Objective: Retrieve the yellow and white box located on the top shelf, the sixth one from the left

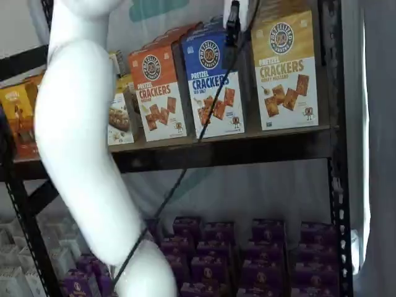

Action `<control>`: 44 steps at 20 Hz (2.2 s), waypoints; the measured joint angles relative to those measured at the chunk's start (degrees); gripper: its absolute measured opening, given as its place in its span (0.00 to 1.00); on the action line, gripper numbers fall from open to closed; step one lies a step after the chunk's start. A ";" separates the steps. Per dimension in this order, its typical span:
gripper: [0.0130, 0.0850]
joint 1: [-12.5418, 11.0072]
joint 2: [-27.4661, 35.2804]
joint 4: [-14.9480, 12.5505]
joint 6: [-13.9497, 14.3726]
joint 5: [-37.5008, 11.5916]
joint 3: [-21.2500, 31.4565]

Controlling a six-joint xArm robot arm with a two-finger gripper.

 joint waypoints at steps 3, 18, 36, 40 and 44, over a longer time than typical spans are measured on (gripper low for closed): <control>1.00 2.92 -1.87 -3.53 0.78 -1.82 1.61; 1.00 0.11 -7.22 9.82 4.09 -11.17 8.07; 1.00 3.55 -7.05 10.99 0.16 -35.77 11.95; 1.00 4.57 -4.03 7.06 0.17 -34.43 8.57; 1.00 5.05 -1.65 4.32 0.28 -32.62 5.96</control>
